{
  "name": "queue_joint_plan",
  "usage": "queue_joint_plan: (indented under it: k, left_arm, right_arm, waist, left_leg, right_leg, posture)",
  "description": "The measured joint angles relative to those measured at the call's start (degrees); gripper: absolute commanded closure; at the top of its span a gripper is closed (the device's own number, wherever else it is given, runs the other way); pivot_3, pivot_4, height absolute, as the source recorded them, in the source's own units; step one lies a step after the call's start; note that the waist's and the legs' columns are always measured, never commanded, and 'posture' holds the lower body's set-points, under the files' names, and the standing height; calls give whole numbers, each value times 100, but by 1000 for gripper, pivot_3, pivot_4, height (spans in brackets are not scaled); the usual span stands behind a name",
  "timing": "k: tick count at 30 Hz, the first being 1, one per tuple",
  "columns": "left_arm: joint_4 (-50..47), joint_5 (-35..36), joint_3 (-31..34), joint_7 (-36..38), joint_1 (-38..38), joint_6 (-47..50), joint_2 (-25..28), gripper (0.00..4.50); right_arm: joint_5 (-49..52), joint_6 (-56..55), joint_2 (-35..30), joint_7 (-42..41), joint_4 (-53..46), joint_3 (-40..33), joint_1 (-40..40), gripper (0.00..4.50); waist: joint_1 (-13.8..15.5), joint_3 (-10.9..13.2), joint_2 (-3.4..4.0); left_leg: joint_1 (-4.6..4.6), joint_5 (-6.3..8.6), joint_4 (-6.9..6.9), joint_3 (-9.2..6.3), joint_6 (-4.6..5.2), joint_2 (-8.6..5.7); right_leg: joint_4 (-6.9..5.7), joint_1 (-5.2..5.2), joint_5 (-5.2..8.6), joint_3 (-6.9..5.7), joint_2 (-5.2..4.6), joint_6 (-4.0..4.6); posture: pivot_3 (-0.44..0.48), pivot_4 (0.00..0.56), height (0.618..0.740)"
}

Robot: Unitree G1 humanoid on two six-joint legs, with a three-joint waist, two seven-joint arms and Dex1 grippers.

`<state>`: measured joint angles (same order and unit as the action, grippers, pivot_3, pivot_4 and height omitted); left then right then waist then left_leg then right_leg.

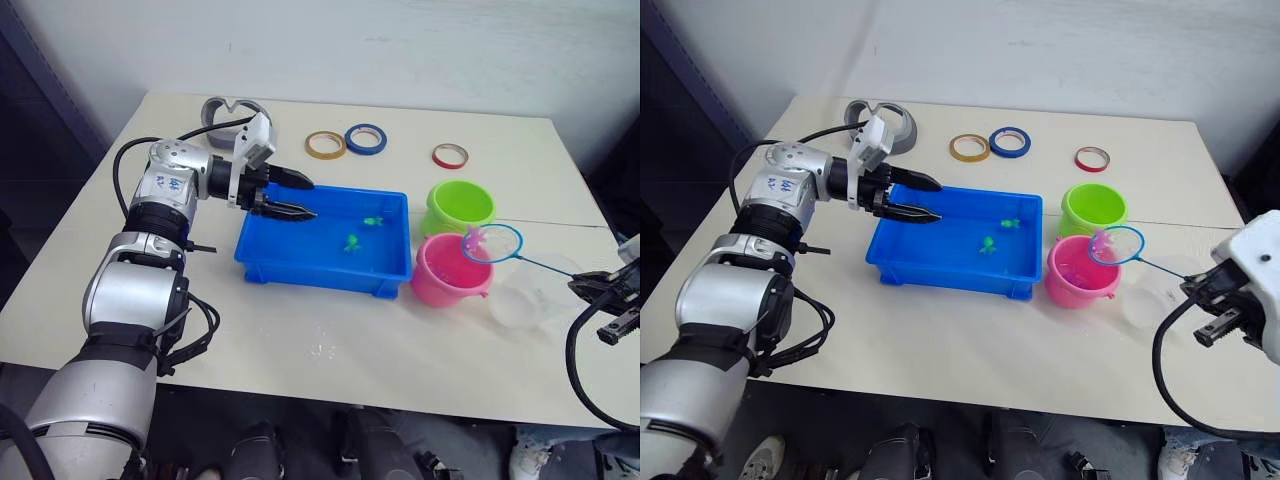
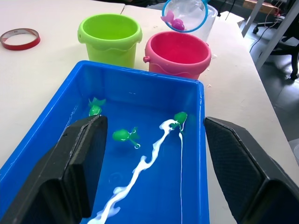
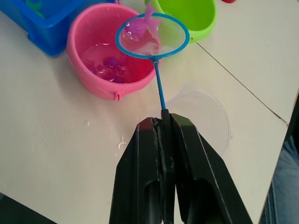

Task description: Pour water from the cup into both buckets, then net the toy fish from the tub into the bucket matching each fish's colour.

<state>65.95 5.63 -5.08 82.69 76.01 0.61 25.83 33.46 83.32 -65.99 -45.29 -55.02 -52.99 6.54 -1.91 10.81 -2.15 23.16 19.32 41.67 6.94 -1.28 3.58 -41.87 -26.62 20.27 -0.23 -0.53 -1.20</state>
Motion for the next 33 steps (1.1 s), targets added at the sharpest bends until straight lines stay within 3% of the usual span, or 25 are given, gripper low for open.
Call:
queue_joint_plan:
  k: [9, 17, 25, 33]
  left_arm:
    - [10, -39, 59, -1, -1, -5, 20, 904]
    - [10, -89, 65, -2, -2, -3, 98, 904]
    - [11, -133, 70, -6, -3, -3, 147, 904]
    - [-45, -132, 232, 71, -134, -12, 613, 904]
  right_arm:
    - [-1378, -2302, -623, 242, -7, 235, 1665, 4500]
    - [-2916, -3873, -619, -117, -7, 536, 2407, 4500]
    - [-4479, -5231, -264, -693, -8, 580, 2569, 4500]
    - [-5459, -6211, 108, -1085, -6, 786, 2362, 4500]
  waist:
    - [11, 0, 0]
    - [11, 0, -1]
    - [11, 0, -1]
    - [-27, 0, 0]
  left_leg:
    - [0, -1, 0, 0, -2, -1]
    - [-2, -2, 2, 0, -3, -1]
    - [-2, -2, 6, 1, -4, -2]
    - [-11, -4, 13, 4, -8, 0]
  right_leg:
    - [1, 2, 2, 0, 2, -6]
    - [0, 2, 3, 0, 3, -7]
    - [-1, 3, 3, -1, 4, -7]
    - [-11, 7, 3, 0, 5, -7]
  posture:
    - [0, 150, 693]
    - [0, 150, 693]
    - [0, 150, 693]
    - [0, 150, 693]
